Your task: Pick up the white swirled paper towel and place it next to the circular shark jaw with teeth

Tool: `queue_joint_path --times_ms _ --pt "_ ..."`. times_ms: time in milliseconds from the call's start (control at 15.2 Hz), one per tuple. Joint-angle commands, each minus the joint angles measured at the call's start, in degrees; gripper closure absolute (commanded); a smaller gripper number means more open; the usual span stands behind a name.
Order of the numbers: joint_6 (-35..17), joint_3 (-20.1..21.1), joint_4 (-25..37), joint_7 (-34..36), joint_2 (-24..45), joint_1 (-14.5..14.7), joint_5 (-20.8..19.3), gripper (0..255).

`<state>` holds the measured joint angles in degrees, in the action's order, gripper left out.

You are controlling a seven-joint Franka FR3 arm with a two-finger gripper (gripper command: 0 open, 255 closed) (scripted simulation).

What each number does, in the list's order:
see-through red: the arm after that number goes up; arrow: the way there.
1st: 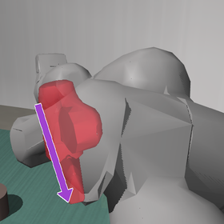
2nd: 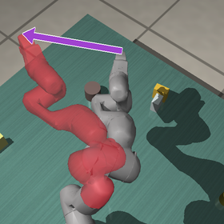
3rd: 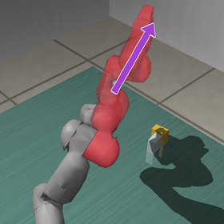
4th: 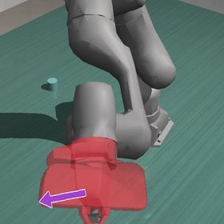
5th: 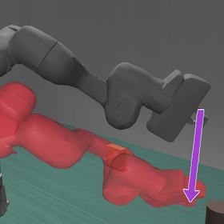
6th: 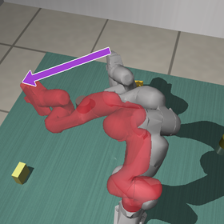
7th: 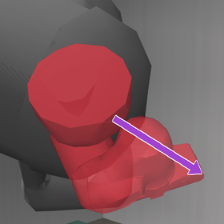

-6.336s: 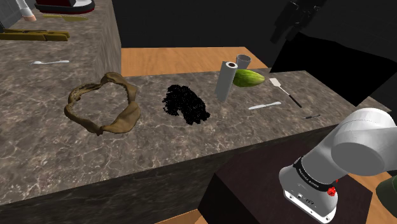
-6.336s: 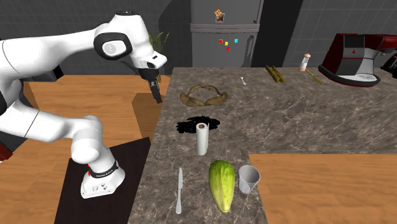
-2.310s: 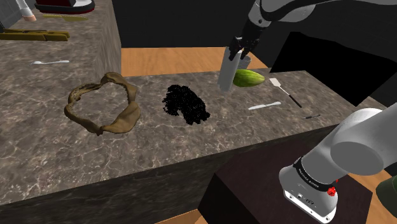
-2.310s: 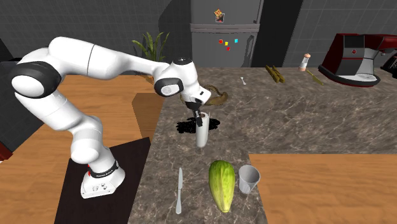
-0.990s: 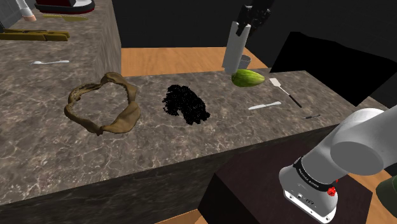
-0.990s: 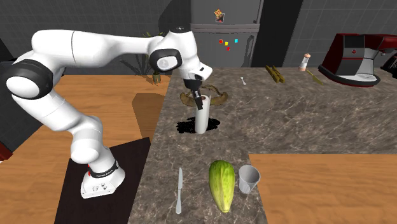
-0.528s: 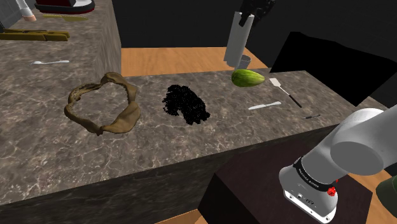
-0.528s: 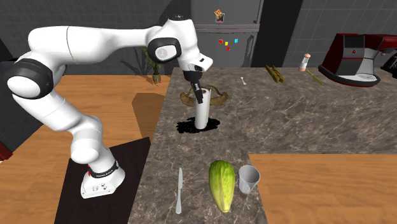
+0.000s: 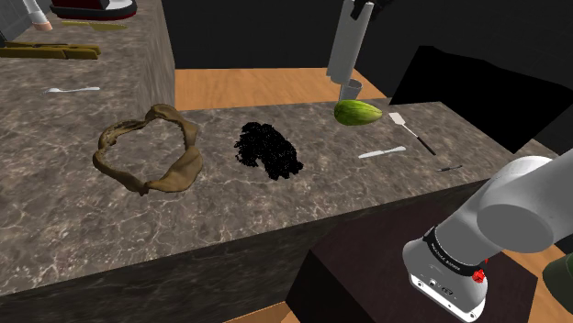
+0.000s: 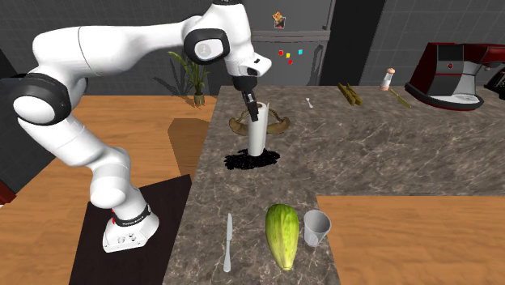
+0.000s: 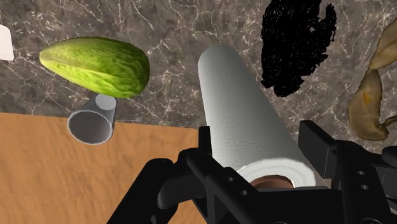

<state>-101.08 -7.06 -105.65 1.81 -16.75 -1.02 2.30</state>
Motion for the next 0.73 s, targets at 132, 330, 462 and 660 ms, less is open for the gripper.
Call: queue_joint_path --times_ms 132,330,462,660 --pt "3.18 0.03 4.13 0.21 0.97 0.08 0.09 255" --pt "3.54 1.80 5.81 2.92 2.16 1.04 0.10 255" --pt "3.36 3.54 6.98 5.60 3.38 1.99 0.04 255" --pt "3.24 6.06 9.28 9.58 5.64 3.46 -0.20 255"
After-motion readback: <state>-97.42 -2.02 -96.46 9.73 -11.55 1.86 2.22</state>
